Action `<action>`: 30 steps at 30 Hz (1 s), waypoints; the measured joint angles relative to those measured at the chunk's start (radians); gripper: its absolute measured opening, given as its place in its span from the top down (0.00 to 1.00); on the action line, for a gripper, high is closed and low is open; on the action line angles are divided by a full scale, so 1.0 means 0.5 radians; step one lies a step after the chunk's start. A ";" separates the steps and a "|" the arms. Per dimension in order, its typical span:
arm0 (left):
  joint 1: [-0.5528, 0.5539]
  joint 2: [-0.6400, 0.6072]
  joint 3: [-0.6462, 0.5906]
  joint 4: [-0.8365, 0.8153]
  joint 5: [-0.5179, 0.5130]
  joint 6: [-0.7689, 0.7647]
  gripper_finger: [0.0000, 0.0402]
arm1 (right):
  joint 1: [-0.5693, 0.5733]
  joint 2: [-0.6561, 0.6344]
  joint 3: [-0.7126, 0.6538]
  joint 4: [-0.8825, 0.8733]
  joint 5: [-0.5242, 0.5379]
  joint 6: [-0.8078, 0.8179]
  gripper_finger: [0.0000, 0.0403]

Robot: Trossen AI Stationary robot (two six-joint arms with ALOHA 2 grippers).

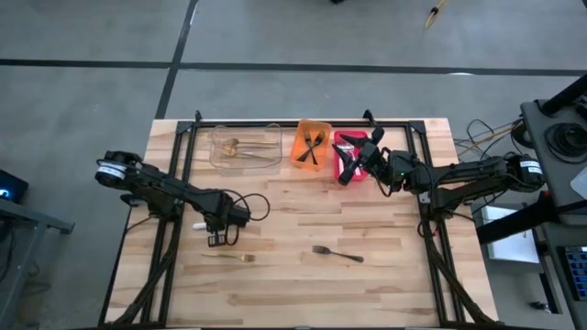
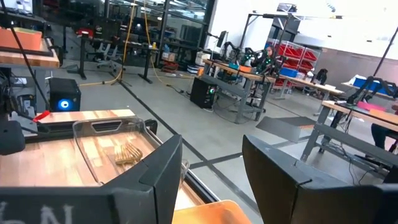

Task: Sort silverware by color (type)
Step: Put the white fork into the red bin

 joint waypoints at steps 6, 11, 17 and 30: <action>0.004 -0.158 -0.004 0.105 -0.044 -0.073 0.96 | 0.000 0.000 0.000 0.001 0.000 -0.014 0.60; 0.003 -0.326 -0.004 0.321 -0.178 -0.177 0.96 | 0.000 0.000 0.000 0.001 0.001 -0.018 0.60; 0.007 -0.431 -0.002 0.670 -0.481 -0.229 0.96 | 0.000 0.000 0.000 0.022 0.000 -0.024 0.60; 0.099 -0.353 -0.001 1.932 -1.041 0.103 0.96 | 0.000 0.000 0.000 0.099 -0.024 -0.014 0.60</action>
